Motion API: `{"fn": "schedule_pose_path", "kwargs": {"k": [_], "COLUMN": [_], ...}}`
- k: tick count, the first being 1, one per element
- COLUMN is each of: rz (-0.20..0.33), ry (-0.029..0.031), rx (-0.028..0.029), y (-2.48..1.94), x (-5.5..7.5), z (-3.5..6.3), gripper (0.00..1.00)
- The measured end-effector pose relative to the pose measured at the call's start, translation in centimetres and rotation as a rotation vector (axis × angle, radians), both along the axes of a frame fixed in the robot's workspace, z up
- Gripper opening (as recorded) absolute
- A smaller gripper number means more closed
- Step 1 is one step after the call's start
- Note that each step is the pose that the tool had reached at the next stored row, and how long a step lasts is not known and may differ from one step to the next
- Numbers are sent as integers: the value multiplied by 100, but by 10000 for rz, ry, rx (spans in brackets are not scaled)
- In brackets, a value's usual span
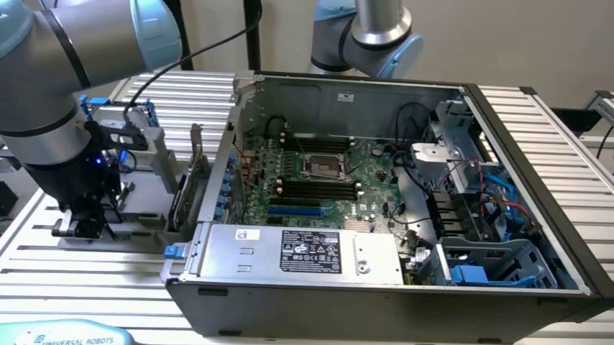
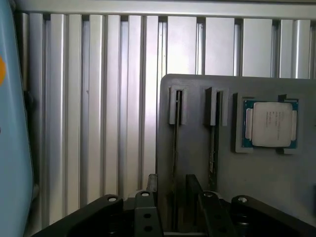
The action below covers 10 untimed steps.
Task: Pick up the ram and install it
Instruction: 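Pick up the ram and move it above insertion slot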
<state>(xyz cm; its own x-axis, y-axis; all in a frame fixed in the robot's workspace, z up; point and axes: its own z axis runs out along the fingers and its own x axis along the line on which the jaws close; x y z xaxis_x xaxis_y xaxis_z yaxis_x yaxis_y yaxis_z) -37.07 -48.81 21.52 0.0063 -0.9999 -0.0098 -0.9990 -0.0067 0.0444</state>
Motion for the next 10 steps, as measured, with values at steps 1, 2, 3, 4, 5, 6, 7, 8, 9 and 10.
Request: {"fn": "schedule_pose_path", "kwargs": {"k": [1, 2, 3, 4, 5, 6, 7, 8, 9, 10], "rz": [0, 0, 2, 1, 0, 0, -1, -1, 0, 0], "ry": [-3, -2, -1, -1, -1, -1, 0, 0, -1, -1], "rx": [2, 1, 0, 0, 0, 0, -1, -1, 0, 1], "y": [7, 8, 8, 8, 9, 9, 10, 12, 14, 17], "x": [-1, -2, -3, -4, -7, -10, -16, -24, -31, -37], "z": [-11, -24, -39, -56, -75, -93, -108, -119, -128, -133], "gripper": [36, 36, 36, 36, 36, 36, 36, 36, 36, 36]}}
